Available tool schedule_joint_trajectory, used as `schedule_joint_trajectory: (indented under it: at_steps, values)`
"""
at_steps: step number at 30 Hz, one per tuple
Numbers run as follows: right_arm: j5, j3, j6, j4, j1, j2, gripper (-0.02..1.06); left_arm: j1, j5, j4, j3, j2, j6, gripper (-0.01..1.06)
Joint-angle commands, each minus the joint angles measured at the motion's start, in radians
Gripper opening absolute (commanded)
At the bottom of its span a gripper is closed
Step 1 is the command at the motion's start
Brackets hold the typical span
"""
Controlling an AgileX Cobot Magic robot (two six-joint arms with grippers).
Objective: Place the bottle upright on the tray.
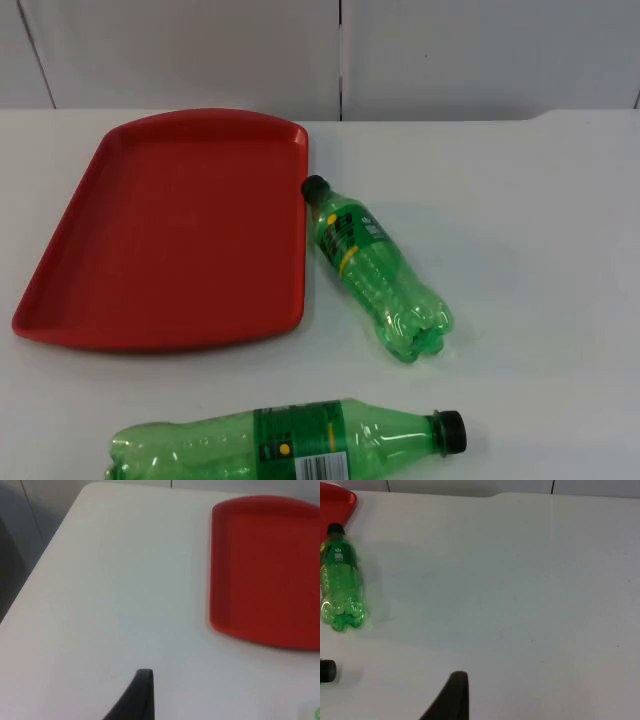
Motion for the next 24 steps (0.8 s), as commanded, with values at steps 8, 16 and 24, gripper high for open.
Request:
schedule_joint_trajectory:
  at_steps: [8,16,24]
  values:
    - [-0.008,0.001,-0.007,0.001,-0.007,-0.002,0.97,0.003,-0.025,-0.027,-0.079,0.064,0.003,1.05]
    - [-0.008,0.001,-0.007,0.001,-0.007,-0.002,0.97,0.003,-0.025,-0.063,-0.116,0.11,0.016,1.05]
    - [-0.008,0.001,-0.007,0.003,-0.007,-0.002,0.97,0.003,-0.041,-0.15,-0.163,0.185,0.132,1.05]
